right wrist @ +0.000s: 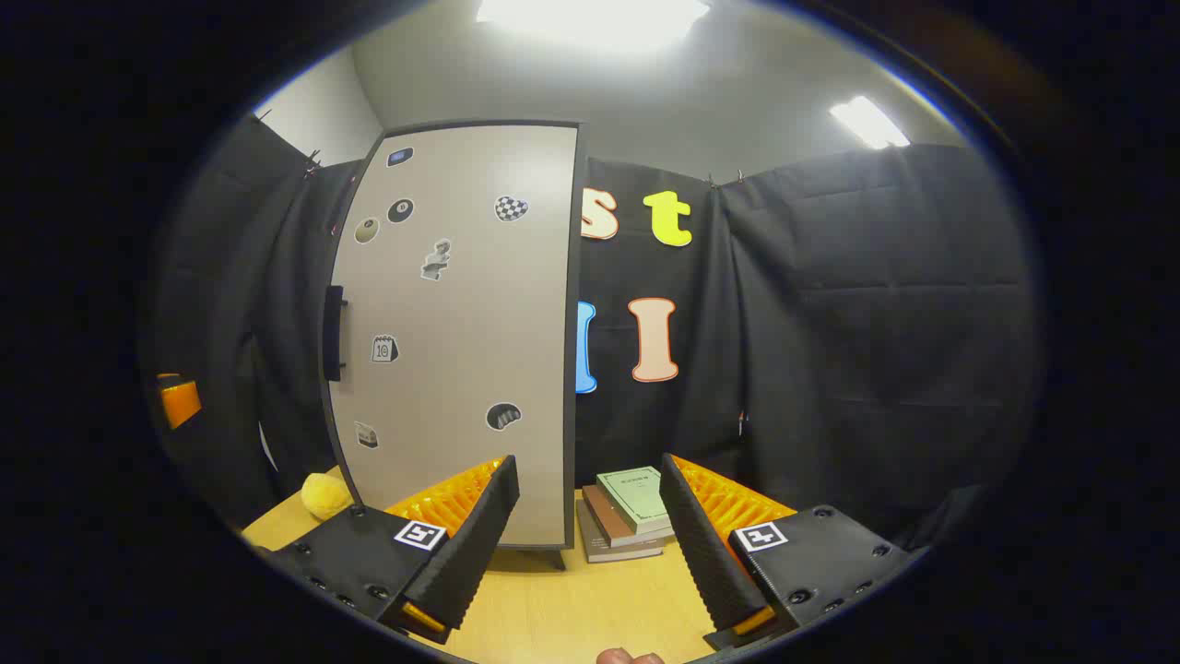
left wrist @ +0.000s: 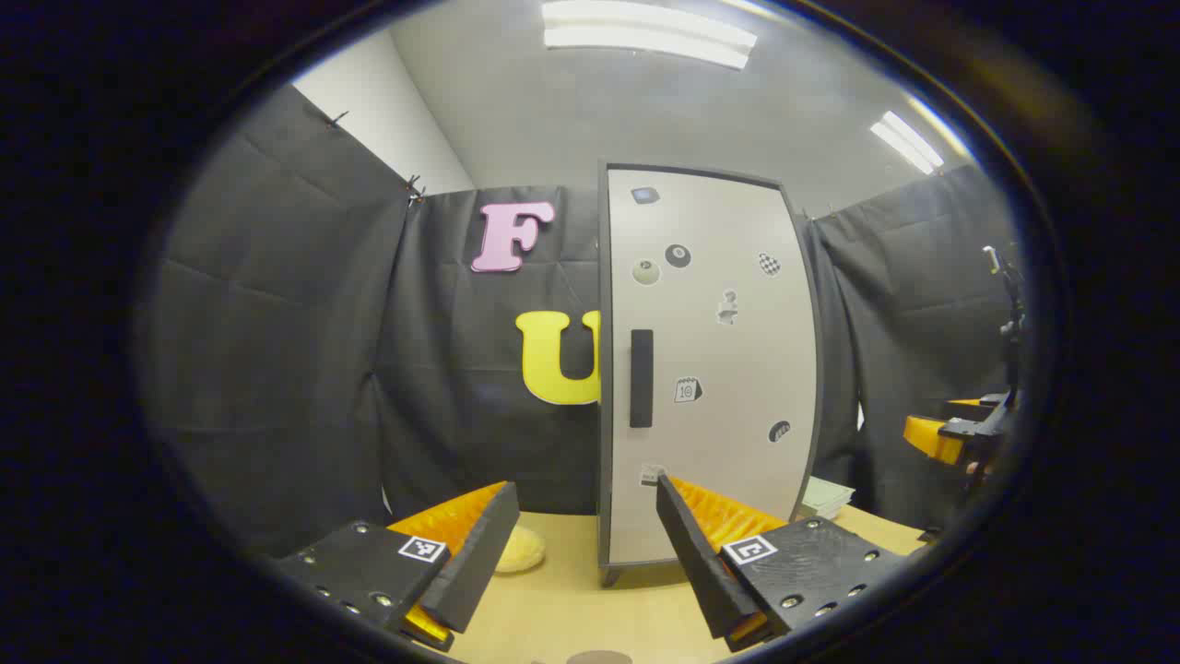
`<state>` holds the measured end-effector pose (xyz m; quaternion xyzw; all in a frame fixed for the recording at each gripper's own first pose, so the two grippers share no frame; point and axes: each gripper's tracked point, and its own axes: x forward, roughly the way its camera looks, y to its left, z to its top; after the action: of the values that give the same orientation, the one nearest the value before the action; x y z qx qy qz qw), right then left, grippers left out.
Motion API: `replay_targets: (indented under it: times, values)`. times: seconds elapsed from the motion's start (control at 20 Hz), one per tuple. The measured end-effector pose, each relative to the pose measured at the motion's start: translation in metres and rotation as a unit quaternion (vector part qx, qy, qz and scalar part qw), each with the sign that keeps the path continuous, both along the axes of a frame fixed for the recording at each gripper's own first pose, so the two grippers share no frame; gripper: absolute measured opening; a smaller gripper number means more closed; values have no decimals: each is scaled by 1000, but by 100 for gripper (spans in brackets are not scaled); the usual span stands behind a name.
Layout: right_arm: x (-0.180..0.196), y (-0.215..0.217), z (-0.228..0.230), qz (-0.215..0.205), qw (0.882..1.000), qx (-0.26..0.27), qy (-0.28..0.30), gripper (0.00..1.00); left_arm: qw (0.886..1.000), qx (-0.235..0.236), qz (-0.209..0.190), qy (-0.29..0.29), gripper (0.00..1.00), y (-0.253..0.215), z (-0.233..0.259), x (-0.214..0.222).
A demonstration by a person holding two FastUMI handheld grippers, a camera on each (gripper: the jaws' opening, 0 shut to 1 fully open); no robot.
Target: Open the cabinet door with the right hand, grasp the bottle in the cabinet with the left hand and place it on the coaster, then close the cabinet door with the right hand.
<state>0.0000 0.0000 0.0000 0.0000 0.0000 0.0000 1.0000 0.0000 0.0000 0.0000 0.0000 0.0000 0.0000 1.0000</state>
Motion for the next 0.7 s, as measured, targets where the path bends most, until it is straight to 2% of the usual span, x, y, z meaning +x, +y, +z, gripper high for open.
replay_targets:
  times: [0.3, 0.35, 0.55, 0.6, 0.7]
  values:
    - [-1, 17, 2, 17, 1000, -4, 4, 98, 1000, 2, 8, 16, 93, 15, -12, -7]
    - [-2, 20, 2, 20, 1000, -2, 4, 98, 1000, 0, 7, 18, 89, 17, -14, -8]
    - [-3, 33, 0, 31, 999, 1, 8, 98, 1000, -2, 11, 24, 89, 27, -20, -11]
    - [-3, 36, 0, 34, 999, 2, 9, 98, 1000, -2, 13, 25, 93, 30, -20, -10]
    - [-3, 41, -2, 40, 999, 1, 13, 98, 1000, -6, 15, 26, 92, 33, -21, -11]
